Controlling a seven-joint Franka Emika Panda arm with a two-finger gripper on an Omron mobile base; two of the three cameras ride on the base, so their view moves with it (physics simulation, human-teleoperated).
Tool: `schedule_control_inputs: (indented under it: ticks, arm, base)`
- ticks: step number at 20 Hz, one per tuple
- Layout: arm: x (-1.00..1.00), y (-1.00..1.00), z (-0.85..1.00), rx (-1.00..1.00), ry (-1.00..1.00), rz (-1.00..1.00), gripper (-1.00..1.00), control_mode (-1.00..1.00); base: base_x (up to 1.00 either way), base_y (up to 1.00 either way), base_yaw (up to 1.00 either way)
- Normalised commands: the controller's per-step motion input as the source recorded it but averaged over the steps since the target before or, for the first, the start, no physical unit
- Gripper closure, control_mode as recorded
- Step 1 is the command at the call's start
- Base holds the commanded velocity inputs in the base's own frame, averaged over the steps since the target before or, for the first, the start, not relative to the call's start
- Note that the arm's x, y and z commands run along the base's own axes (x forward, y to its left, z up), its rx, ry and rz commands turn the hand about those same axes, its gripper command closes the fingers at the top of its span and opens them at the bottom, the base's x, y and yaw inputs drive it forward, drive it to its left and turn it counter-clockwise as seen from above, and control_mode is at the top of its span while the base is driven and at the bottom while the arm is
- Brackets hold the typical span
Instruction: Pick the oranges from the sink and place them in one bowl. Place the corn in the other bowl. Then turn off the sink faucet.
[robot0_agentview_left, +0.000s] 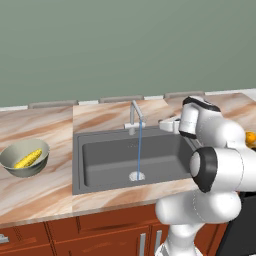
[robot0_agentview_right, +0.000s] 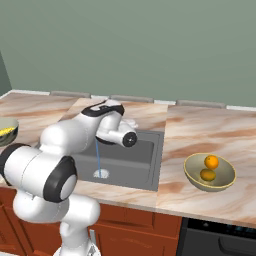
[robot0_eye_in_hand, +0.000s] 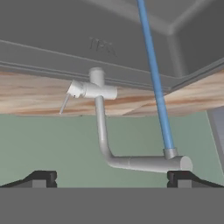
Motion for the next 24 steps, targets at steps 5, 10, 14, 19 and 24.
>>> schedule_control_inputs:
  ticks: [5,10,14,19,24]
  arm:
    - [0.04,0.0,-0.07,0.03,-0.07,0.0,-1.0,-1.0]
    - [0.0,0.0,0.0,0.0,0.0,0.0,-1.0,-1.0]
    - [0.04,0.0,0.0,0.0,0.0,0.0,-1.0,-1.0]
    - [0.07,0.0,0.0,0.0,0.02,-0.01,-1.0,-1.0]
    - [0.11,0.0,0.0,0.0,0.0,0.0,-1.0,-1.0]
  base:
    - [0.0,0.0,0.0]
    - [0.0,0.0,0.0]
    - [0.0,0.0,0.0]
    - [0.0,0.0,0.0]
    - [0.0,0.0,0.0]
